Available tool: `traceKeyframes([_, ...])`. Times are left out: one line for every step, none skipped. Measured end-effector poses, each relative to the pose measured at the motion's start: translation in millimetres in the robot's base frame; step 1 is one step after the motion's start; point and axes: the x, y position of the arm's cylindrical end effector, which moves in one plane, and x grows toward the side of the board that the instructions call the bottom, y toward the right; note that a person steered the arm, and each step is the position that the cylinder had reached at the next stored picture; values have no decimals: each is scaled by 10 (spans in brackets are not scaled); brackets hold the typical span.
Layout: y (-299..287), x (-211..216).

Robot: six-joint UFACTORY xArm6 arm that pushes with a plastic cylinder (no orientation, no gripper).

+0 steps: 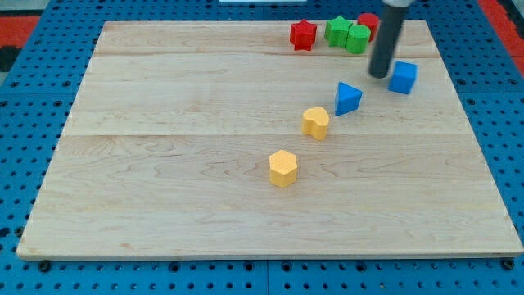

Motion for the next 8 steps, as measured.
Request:
traceKeyframes([138, -214])
traceKeyframes([51, -304])
traceKeyframes([929, -206])
traceKeyframes([1302, 210])
traceKeyframes([453, 573])
traceKeyframes([260, 480])
traceKeyframes([798, 503])
traceKeyframes([826, 288])
